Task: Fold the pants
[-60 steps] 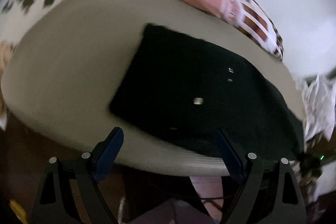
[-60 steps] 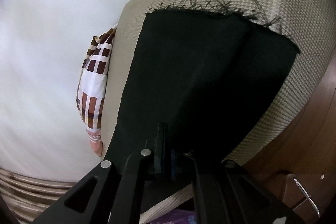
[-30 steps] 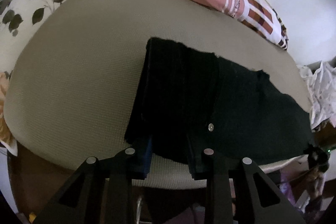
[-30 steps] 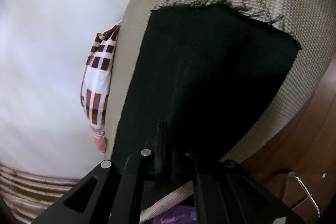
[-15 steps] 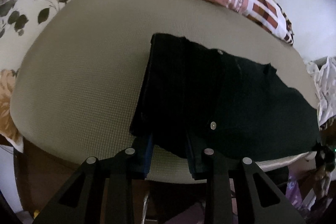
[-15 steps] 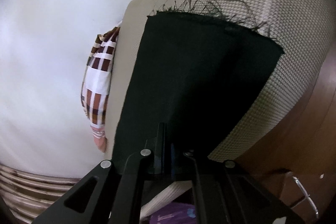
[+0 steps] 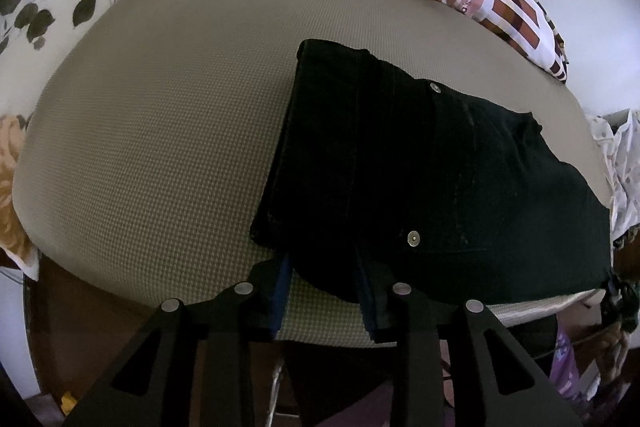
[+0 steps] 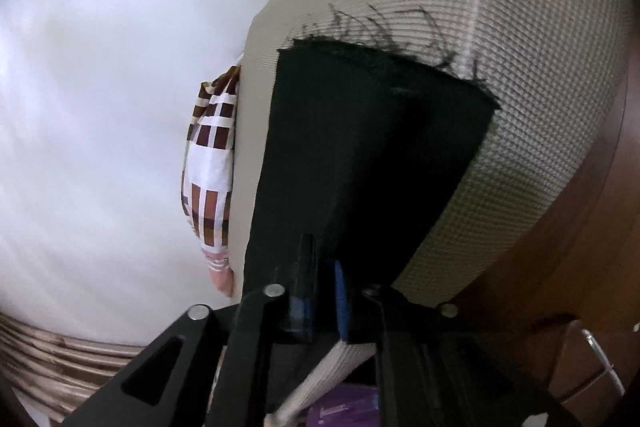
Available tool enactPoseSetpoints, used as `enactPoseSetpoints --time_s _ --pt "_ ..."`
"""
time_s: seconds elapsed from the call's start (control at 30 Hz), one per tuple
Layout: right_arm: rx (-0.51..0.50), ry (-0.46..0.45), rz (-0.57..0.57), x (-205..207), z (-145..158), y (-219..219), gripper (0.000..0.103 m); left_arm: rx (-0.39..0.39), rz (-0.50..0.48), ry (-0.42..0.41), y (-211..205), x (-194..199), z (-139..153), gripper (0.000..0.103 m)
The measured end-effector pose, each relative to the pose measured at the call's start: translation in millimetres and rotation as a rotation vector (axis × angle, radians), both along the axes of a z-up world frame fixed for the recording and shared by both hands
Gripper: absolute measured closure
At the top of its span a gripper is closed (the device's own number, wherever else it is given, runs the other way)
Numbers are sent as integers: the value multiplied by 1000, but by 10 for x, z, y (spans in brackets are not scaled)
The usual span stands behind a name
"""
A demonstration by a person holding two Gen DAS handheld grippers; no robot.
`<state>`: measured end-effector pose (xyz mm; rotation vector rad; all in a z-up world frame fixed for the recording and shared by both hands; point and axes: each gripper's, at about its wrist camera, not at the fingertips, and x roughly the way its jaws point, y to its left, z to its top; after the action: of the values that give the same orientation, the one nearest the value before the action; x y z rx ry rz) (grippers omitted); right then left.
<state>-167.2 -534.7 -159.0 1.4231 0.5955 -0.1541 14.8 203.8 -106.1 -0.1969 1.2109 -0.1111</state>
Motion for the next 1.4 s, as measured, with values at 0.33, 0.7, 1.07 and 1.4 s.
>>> enactPoseSetpoints --time_s 0.33,0.7,1.07,1.4 --pt "-143 36 48 73 351 136 98 -30 -2 7 51 6 0 70" --pt "-145 77 67 -155 210 77 101 0 -15 5 -30 -5 -11 68" --pt "-53 14 35 -323 8 -83 99 4 -10 -3 -28 -32 -21 64" --pt "-83 15 25 -275 170 -256 97 9 6 7 -30 3 -65 58"
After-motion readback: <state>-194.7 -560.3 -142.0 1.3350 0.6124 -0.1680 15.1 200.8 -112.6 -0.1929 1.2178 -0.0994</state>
